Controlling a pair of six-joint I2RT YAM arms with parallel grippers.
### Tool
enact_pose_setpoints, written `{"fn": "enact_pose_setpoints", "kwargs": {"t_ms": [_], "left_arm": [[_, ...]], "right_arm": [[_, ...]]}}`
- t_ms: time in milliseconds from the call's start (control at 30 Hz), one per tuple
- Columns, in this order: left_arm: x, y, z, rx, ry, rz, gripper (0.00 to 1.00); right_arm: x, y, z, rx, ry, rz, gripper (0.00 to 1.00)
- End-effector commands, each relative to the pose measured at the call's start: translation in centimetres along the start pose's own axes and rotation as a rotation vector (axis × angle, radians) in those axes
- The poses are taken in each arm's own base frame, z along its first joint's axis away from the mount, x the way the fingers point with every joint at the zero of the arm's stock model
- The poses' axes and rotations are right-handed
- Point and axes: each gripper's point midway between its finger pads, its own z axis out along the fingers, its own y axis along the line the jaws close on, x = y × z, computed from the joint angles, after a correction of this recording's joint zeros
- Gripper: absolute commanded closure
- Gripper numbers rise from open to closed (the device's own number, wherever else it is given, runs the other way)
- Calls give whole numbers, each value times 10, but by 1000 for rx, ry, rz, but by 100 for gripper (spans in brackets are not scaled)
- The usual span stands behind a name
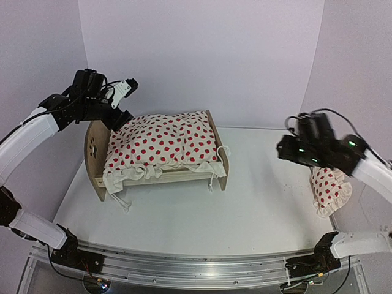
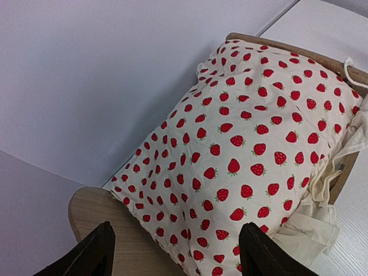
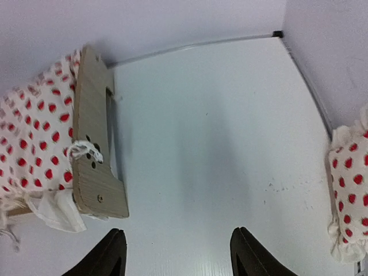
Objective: Set up the pet bed
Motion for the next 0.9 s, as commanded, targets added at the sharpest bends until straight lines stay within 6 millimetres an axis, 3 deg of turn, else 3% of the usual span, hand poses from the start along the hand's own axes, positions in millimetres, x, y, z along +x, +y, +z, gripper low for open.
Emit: {"fn": "enact_pose_setpoints", "kwargs": {"t_ms": [0, 100, 167, 200, 333, 467, 567, 700, 767, 867], "left_arm": [[7, -11, 9, 37, 17, -29, 25], [4, -11, 15, 43, 15, -34, 25], [-1, -5, 14, 25, 10, -39, 25], [-5, -3, 12, 23, 1, -39, 25], [-10, 1, 3, 16, -18, -52, 25], [-1, 14, -2, -60, 1, -21, 23], [8, 44, -8, -171, 28, -24, 19], [34, 89, -16, -316, 101, -75, 11], [51, 105, -20, -363, 135, -119, 9], [74, 111, -23, -367, 171, -191, 7]], "right_arm": [[73, -77, -34, 82, 60, 239, 31], [121, -56, -24, -15, 288, 181, 21], [130, -50, -22, 9, 398, 114, 20], [124, -47, -21, 27, 411, 71, 20], [60, -10, -8, 1, 302, -93, 21], [7, 66, 19, -166, 255, -289, 20], [-7, 122, 59, -279, 274, -376, 20], [-47, 178, 102, -355, 221, -365, 22], [-60, 188, 132, -295, 176, -357, 24], [-60, 180, 181, -150, 132, -381, 31]]}}
